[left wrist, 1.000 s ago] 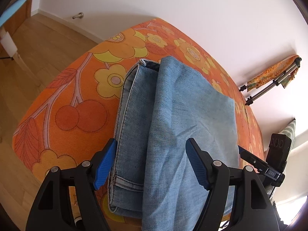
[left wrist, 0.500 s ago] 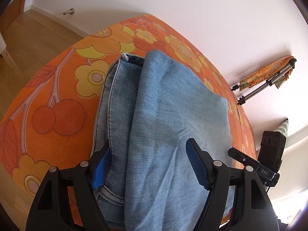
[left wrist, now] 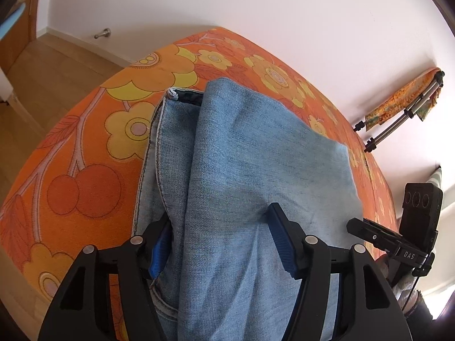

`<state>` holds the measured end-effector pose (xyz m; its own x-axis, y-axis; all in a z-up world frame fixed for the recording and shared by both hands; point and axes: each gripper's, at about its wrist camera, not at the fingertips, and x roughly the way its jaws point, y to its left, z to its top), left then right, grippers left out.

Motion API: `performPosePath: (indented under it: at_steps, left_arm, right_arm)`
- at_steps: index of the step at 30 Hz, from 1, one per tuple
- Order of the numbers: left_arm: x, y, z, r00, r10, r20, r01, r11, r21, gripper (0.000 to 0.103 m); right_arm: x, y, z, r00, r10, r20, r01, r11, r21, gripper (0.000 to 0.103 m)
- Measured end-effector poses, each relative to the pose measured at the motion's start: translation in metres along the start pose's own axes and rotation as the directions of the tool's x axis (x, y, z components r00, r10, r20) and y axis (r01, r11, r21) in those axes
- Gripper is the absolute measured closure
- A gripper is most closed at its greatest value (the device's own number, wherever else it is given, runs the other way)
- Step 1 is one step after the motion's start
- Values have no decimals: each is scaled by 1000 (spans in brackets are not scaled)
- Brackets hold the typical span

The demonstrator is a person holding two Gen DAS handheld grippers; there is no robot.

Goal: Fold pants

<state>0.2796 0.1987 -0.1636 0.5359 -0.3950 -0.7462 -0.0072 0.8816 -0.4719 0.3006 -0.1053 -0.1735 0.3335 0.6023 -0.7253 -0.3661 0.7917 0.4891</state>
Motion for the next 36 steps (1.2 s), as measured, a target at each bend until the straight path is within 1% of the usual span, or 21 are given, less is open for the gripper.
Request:
performPosePath:
  at_steps: [2,4,5,6,7,8,9,11,12,13,14,15,17,19,22,24,26,31,33,35,36]
  left_arm:
    - [3,-7,-1,999,35,15,-36,999,26,38]
    - [4,-12,-3,997,70,31,-72,996,48,40]
    - [4,-13,-3,996,80,31,-81,995,58,47]
    - [2,-12,-3,996,78,33,-80,995,56,50]
    - [-1,-9,-3,997,72,36,-74,996,47,58]
    - [-3,-5,-3,997,62,38,-64,997,40,62]
    - [-5,-2,-3,998,48,37,-49,998,32,63]
    - [-4,5,-3,999,23,35,-23,1000,-9,64]
    - [-2,6,-4,999,23,35,-22,1000,-17,64]
    - [-1,5,-4,998,24,50,-23,1000,-19,63]
    - [-1,3,-5,998,29,57,-27,999,-24,62]
    - [-1,2,-4,998,30,58,-28,999,-30,62]
    - [-1,1,-4,998,34,50,-33,999,-23,62]
    - [-2,-4,-5,997,51,53,-52,998,17,65]
    - [-4,-11,-7,993,93,73,-96,994,42,68]
    - [-5,-16,-7,990,118,82,-124,990,71,68]
    - [-5,-15,-7,990,120,79,-125,990,71,68]
    - [-2,-15,-4,989,129,68,-134,987,82,67]
    - [0,-14,-3,991,125,56,-129,988,79,64]
    - [3,-9,-2,993,108,42,-110,992,58,54]
    - [3,-7,-2,995,86,44,-89,995,50,51]
  right_arm:
    - [2,7,-2,1000,-29,7,29,999,-29,59]
    - [4,8,-2,1000,-27,9,27,999,-23,67]
    - [4,8,-1,1000,-23,7,24,1000,-17,71]
    - [3,7,-1,1000,-19,4,19,1000,-15,72]
    - [3,6,0,1000,-10,2,10,1000,-10,73]
    - [2,4,1,1000,0,0,0,1000,-4,73]
    - [3,3,1,1000,6,-2,-6,1000,-1,73]
    - [5,2,2,1000,13,-6,-13,1000,6,66]
    - [7,2,2,1000,16,-5,-15,1000,11,63]
    - [8,4,2,1000,17,-3,-17,1000,8,57]
    - [9,8,2,1000,9,-3,-9,1000,-5,57]
    - [9,12,2,1000,-12,0,12,1000,-23,59]
    - [10,19,-1,999,-45,9,45,997,-58,74]
    - [10,19,-1,999,-43,13,44,997,-56,78]
    - [9,20,0,999,-38,17,39,997,-59,82]
    - [9,26,0,998,-57,23,59,995,-81,83]
    - [9,32,-1,996,-84,26,86,989,-117,84]
    - [9,31,0,996,-85,26,88,989,-120,84]
    - [9,31,0,996,-85,27,88,989,-119,84]
    - [9,32,0,996,-90,27,92,988,-122,84]
    - [9,32,0,995,-92,28,95,988,-124,84]
